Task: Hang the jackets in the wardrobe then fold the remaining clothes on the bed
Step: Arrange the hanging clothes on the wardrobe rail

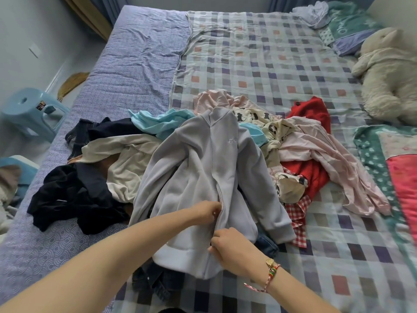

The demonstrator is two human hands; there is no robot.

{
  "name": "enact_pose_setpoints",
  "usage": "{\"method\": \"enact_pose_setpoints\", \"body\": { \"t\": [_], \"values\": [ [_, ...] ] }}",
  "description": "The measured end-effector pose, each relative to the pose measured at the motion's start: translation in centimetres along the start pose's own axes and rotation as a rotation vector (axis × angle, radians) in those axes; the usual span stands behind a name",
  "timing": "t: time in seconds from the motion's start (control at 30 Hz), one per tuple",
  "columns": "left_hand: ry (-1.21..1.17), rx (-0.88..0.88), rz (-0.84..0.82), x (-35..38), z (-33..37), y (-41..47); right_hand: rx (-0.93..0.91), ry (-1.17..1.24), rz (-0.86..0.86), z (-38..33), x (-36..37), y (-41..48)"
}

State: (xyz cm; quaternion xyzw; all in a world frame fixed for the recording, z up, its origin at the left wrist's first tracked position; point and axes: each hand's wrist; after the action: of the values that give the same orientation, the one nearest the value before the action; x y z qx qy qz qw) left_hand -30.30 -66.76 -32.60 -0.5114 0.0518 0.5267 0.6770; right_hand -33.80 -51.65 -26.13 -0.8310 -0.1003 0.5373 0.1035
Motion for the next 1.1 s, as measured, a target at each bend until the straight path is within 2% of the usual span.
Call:
{"method": "enact_pose_setpoints", "body": {
  "t": [0.1,0.2,0.27,0.37,0.43,0.5,0.57,0.6,0.67,0.77,0.93,1.03,1.1],
  "values": [
    [0.488,0.186,-0.155,0.8,0.6,-0.8,-0.036,0.029,-0.054,0.0,0.2,0.1],
    [0.949,0.332,-0.120,-0.8,1.0,-1.9,-0.041,0.038,-0.019,-0.2,0.2,0.4],
    [1.028,0.333,-0.033,-2.8,0.6,-2.8,-0.021,0.078,-0.035,-0.4,0.5,0.5],
    [0.966,0.274,0.070,-5.4,-0.1,-5.0,-0.006,0.138,-0.057,-0.9,0.6,1.0],
    [0.983,0.283,0.242,-6.0,-0.9,-6.0,0.011,0.180,-0.063,-0.4,1.0,1.8],
    [0.881,0.225,0.443,-5.4,-1.9,-6.7,0.024,0.185,-0.046,0.2,0.7,2.6],
    [0.565,0.165,0.634,-3.2,-2.4,-7.3,0.049,0.206,-0.030,1.0,0.0,3.6],
    [0.396,0.130,0.678,-1.7,-2.4,-7.9,0.067,0.235,-0.028,1.2,-0.3,3.9],
    [0.156,0.001,0.655,1.6,-1.9,-9.2,0.115,0.326,-0.029,1.5,-0.5,4.6],
    [-0.176,-0.237,0.413,4.8,-0.5,-10.1,0.209,0.481,-0.027,1.8,-0.1,4.9],
    [-0.265,-0.443,0.380,6.3,0.3,-9.6,0.239,0.508,-0.070,1.5,0.4,5.5],
    [-0.300,-0.453,0.297,7.2,0.1,-9.7,0.243,0.448,-0.120,1.2,0.8,5.3],
    [-0.405,-0.431,0.280,8.0,-0.2,-10.1,0.244,0.391,-0.147,1.0,1.0,5.2]
  ]
}}
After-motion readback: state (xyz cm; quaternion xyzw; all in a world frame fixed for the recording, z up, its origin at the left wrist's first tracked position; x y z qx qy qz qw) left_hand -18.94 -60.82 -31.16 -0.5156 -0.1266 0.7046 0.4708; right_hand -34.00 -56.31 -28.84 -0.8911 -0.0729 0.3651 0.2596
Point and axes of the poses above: each hand's wrist, its own y-axis towards the middle knuckle, its own x-axis out of the palm, z = x × y, and after that the axes turned 4 degrees about -z, right-handed
